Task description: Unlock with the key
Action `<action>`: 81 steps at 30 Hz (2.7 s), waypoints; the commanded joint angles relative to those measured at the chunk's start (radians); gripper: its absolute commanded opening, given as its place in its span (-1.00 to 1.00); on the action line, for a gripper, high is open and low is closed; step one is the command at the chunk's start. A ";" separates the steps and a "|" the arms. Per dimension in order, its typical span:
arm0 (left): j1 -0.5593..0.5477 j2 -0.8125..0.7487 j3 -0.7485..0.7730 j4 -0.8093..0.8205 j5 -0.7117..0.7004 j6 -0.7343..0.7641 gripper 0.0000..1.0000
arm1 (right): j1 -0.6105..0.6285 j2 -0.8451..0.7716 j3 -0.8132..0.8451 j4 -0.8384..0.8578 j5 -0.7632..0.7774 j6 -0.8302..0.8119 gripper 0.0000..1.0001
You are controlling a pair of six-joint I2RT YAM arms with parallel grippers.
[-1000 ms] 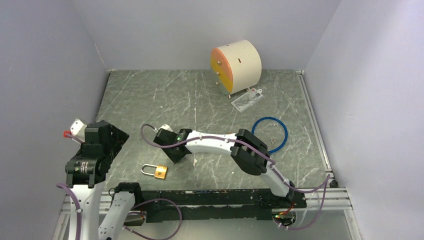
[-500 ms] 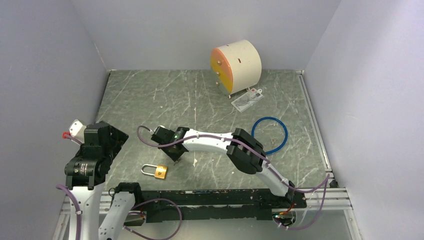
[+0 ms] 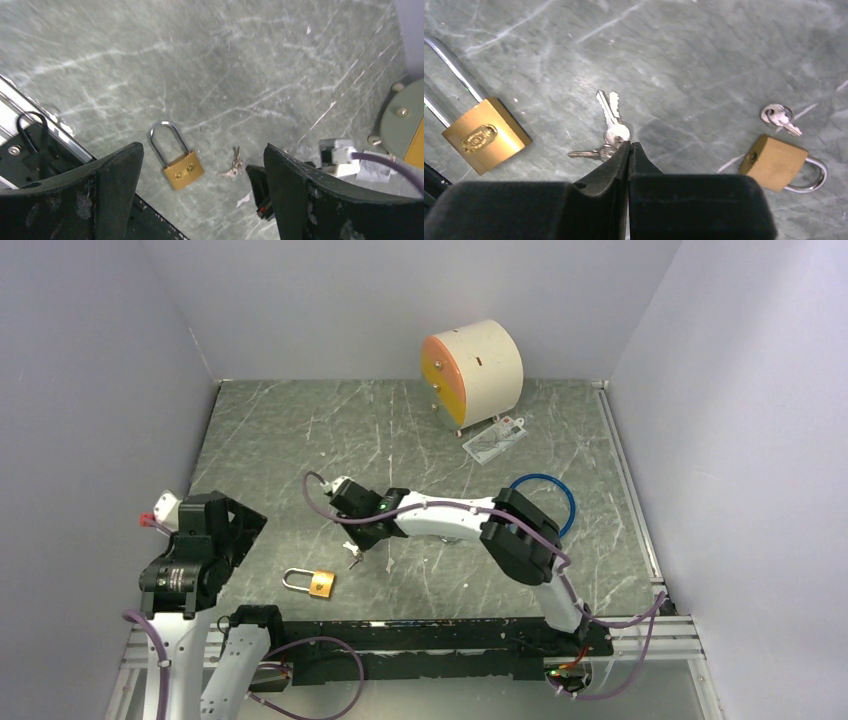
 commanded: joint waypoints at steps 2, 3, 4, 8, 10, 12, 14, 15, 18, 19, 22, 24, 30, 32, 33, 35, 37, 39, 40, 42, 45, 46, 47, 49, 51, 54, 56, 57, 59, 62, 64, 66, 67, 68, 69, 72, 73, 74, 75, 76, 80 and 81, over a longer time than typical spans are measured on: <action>0.004 -0.013 -0.124 0.052 0.228 -0.104 0.88 | -0.045 -0.104 -0.126 0.195 -0.051 0.064 -0.91; 0.004 -0.012 -0.154 0.077 0.284 -0.111 0.88 | -0.052 -0.114 -0.141 0.208 -0.062 0.072 -0.91; 0.004 -0.007 -0.189 0.108 0.353 -0.114 0.88 | -0.059 -0.123 -0.155 0.222 -0.066 0.086 -0.92; 0.004 0.012 -0.295 0.206 0.480 -0.134 0.88 | -0.077 -0.155 -0.186 0.264 -0.131 0.101 -0.83; 0.004 0.019 -0.308 0.197 0.465 -0.145 0.88 | -0.078 -0.141 -0.164 0.240 -0.147 0.095 -0.54; 0.004 0.020 -0.301 0.179 0.432 -0.146 0.88 | -0.073 -0.121 -0.140 0.218 -0.159 0.086 -0.31; 0.004 0.018 -0.290 0.164 0.404 -0.143 0.88 | -0.064 -0.098 -0.107 0.182 -0.152 0.075 -0.20; 0.004 0.020 -0.286 0.158 0.395 -0.142 0.88 | -0.058 -0.084 -0.089 0.161 -0.142 0.069 -0.16; 0.004 0.023 -0.288 0.143 0.380 -0.152 0.88 | -0.033 -0.041 -0.027 0.086 -0.088 0.047 -0.06; 0.004 0.024 -0.289 0.135 0.374 -0.159 0.88 | -0.027 -0.027 -0.006 0.059 -0.076 0.040 -0.05; 0.004 0.017 -0.277 0.039 0.294 -0.220 0.88 | -0.002 0.031 0.068 -0.025 -0.003 0.012 -0.05; 0.004 0.005 -0.271 0.013 0.262 -0.233 0.88 | 0.012 0.055 0.106 -0.073 0.025 0.008 -0.06; 0.004 -0.028 -0.292 0.043 0.279 -0.239 0.88 | 0.032 0.101 0.167 -0.177 0.081 0.023 -0.18; 0.004 -0.026 -0.311 0.059 0.298 -0.240 0.88 | 0.033 0.111 0.178 -0.195 0.082 0.032 -0.30; 0.004 -0.024 -0.315 0.064 0.308 -0.238 0.88 | 0.032 0.111 0.175 -0.191 0.077 0.031 -0.40; 0.004 -0.020 -0.328 0.079 0.324 -0.234 0.88 | 0.032 0.110 0.167 -0.181 0.070 0.032 -0.64; 0.004 -0.017 -0.334 0.093 0.340 -0.232 0.88 | 0.032 0.111 0.166 -0.181 0.068 0.036 -0.90; 0.004 -0.018 -0.341 0.107 0.352 -0.228 0.88 | 0.031 0.100 0.150 -0.161 0.068 0.039 -1.00; 0.004 -0.019 -0.344 0.113 0.362 -0.228 0.88 | 0.030 0.091 0.135 -0.144 0.068 0.041 -1.00; 0.004 -0.019 -0.359 0.138 0.393 -0.227 0.88 | 0.026 0.062 0.086 -0.085 0.056 0.043 -1.00; 0.004 -0.018 -0.390 0.188 0.449 -0.231 0.88 | 0.007 -0.011 -0.005 0.037 0.009 0.058 -1.00; 0.004 -0.015 -0.401 0.215 0.472 -0.234 0.88 | -0.002 -0.036 -0.034 0.075 -0.008 0.066 -1.00; 0.004 -0.012 -0.413 0.236 0.496 -0.238 0.88 | -0.012 -0.062 -0.064 0.109 -0.029 0.076 -1.00; 0.004 -0.002 -0.438 0.274 0.550 -0.249 0.88 | -0.031 -0.120 -0.126 0.204 -0.066 0.093 -1.00; 0.004 0.014 -0.452 0.318 0.599 -0.266 0.88 | -0.046 -0.181 -0.195 0.285 -0.125 0.105 -1.00; 0.004 0.046 -0.471 0.395 0.685 -0.297 0.88 | -0.058 -0.245 -0.250 0.363 -0.176 0.115 -1.00; 0.004 0.075 -0.481 0.455 0.744 -0.322 0.88 | -0.059 -0.281 -0.274 0.399 -0.198 0.115 -1.00; 0.004 0.091 -0.485 0.479 0.768 -0.334 0.88 | -0.060 -0.294 -0.282 0.411 -0.209 0.116 -1.00; 0.004 0.123 -0.493 0.526 0.805 -0.351 0.88 | -0.060 -0.320 -0.292 0.425 -0.223 0.117 -1.00; 0.004 0.173 -0.503 0.586 0.858 -0.370 0.88 | -0.062 -0.349 -0.305 0.447 -0.244 0.126 -1.00; 0.004 0.200 -0.526 0.629 0.914 -0.417 0.88 | -0.062 -0.364 -0.310 0.461 -0.260 0.125 -1.00; 0.004 0.218 -0.561 0.681 0.979 -0.489 0.88 | -0.064 -0.376 -0.312 0.468 -0.268 0.125 -1.00; 0.004 0.224 -0.580 0.704 1.006 -0.528 0.88 | -0.064 -0.379 -0.312 0.470 -0.272 0.122 -1.00; 0.004 0.226 -0.600 0.731 1.025 -0.564 0.88 | -0.065 -0.384 -0.312 0.475 -0.278 0.121 -1.00; 0.004 0.222 -0.617 0.753 1.035 -0.597 0.88 | -0.065 -0.387 -0.313 0.477 -0.288 0.117 -1.00; 0.004 0.202 -0.651 0.787 1.028 -0.660 0.73 | -0.065 -0.394 -0.319 0.478 -0.310 0.108 -1.00; 0.004 0.194 -0.659 0.796 1.030 -0.676 0.63 | -0.064 -0.398 -0.322 0.478 -0.311 0.106 -1.00; 0.004 0.190 -0.667 0.804 1.033 -0.691 0.53 | -0.064 -0.400 -0.325 0.478 -0.314 0.102 -1.00; 0.004 0.180 -0.674 0.810 1.037 -0.705 0.46 | -0.065 -0.402 -0.327 0.478 -0.318 0.100 -1.00; 0.004 0.175 -0.683 0.830 1.044 -0.723 0.38 | -0.064 -0.402 -0.327 0.478 -0.321 0.098 -1.00; 0.004 0.163 -0.718 0.873 1.069 -0.779 0.03 | -0.064 -0.405 -0.330 0.478 -0.306 0.090 -1.00; 0.004 0.163 -0.719 0.866 1.067 -0.777 -0.07 | -0.065 -0.407 -0.330 0.478 -0.304 0.086 -1.00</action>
